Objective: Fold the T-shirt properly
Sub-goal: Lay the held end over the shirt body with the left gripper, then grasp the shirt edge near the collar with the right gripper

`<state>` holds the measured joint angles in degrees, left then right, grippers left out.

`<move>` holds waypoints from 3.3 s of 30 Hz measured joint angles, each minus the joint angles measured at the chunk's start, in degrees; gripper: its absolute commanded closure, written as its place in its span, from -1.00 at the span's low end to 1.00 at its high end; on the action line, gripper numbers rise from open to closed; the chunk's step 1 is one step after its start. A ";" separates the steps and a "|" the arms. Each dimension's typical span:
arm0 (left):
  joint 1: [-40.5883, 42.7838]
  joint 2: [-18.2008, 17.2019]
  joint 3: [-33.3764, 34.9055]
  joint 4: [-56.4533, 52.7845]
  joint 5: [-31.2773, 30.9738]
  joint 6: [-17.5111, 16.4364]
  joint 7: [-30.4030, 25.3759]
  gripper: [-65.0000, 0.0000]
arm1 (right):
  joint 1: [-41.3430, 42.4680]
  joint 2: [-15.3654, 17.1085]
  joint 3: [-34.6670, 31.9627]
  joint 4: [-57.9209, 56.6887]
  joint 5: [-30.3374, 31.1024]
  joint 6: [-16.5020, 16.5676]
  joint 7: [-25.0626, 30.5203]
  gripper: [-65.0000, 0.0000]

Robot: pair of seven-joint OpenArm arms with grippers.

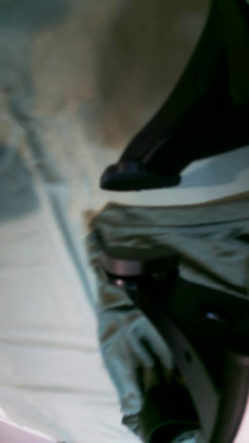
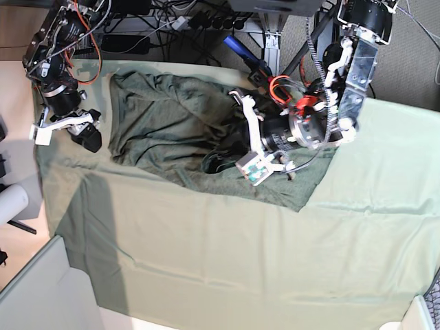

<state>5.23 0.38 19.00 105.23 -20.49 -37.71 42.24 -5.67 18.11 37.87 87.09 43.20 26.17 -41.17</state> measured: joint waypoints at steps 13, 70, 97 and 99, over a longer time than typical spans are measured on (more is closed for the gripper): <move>2.08 -4.68 2.73 2.99 -2.49 -1.38 1.92 0.86 | 6.34 1.77 -22.71 0.00 -19.04 0.04 2.16 0.18; 2.03 -6.49 2.78 2.99 -0.85 -1.38 1.29 0.86 | -20.31 2.21 -14.99 29.00 -7.76 0.85 -5.55 0.21; 1.90 -8.13 2.78 2.99 -3.06 -1.38 1.46 0.86 | -24.17 2.40 -21.66 21.40 -23.58 0.85 2.82 1.00; 1.90 -8.15 2.78 2.99 -3.06 -1.38 1.46 0.86 | -24.15 2.45 -21.66 21.40 -23.71 0.85 3.19 1.00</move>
<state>7.14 -7.77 21.78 108.22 -23.55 -39.09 43.70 -29.82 20.56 16.21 108.49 19.49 27.03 -37.98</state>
